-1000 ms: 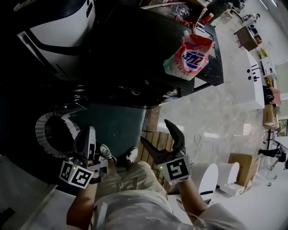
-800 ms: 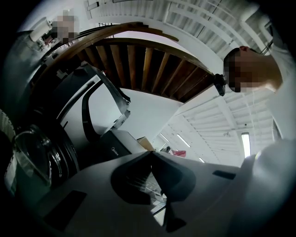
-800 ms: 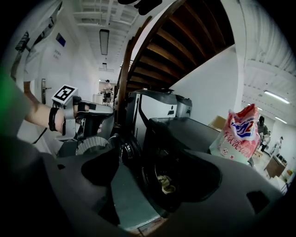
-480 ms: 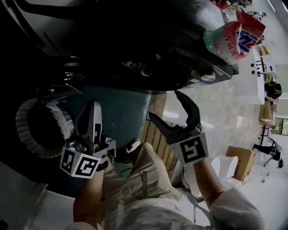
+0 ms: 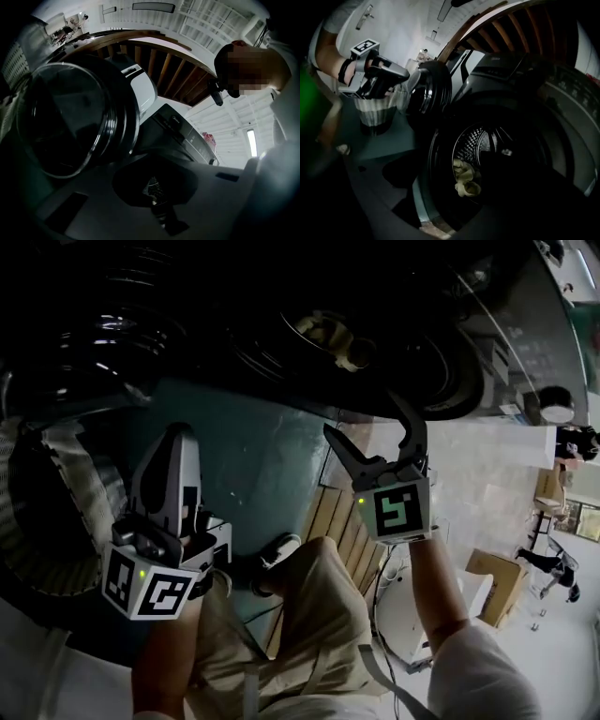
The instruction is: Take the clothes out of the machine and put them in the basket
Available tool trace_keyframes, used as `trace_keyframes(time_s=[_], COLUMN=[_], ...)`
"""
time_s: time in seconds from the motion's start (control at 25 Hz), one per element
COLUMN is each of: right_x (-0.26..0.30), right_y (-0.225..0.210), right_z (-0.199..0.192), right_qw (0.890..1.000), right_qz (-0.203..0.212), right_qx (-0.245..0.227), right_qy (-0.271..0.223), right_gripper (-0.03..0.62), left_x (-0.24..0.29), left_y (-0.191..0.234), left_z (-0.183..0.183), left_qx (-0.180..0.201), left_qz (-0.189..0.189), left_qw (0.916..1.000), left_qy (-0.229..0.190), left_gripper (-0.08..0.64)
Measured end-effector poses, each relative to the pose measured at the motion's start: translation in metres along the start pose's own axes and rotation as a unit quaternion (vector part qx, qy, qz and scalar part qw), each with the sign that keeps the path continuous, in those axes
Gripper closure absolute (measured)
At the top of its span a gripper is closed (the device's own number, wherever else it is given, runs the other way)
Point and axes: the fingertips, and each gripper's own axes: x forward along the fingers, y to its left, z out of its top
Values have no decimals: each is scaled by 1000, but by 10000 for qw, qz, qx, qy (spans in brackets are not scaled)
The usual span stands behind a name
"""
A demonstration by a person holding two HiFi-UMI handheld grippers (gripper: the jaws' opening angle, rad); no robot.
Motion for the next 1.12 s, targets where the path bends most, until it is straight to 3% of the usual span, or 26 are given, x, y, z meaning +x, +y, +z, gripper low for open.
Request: trace_keyframes(time_s=[0.2,0.28,0.44,0.52,0.68,0.92,1.12], right_x=[61,81,119,142,178,225,272], right_y=[-20,-27,-38,-47,-72,-93,-90], right_z=[-51,-62,-61,-63,-84,-105,-152], right_qw=[9986,9986,9993,9990,9989,9975,9882], right_qz=[-318,-299,-145,-144,-214,-11,457], right_qx=[-390,-414,287,371,396,434,308], right_qy=[129,111,-179,-203,113,552,1427], right_gripper=[193,193,193,190,176,136,80], left_x=[9,14,31,40,47,44,39], left_y=[34,52,71,71,70,98,93], left_z=[-64,-83,-96,-93,-101,-123,-144], left_qx=[459,316,-118,105,699,790,1381], left_qz=[-431,-422,-647,-943,-1503,-1569,-1783], left_qw=[9976,9983,9978,9953,9860,9842,9742], left_qy=[275,258,-43,-202,-202,-243,-39], left_gripper=[546,546,546,546,546,546,546])
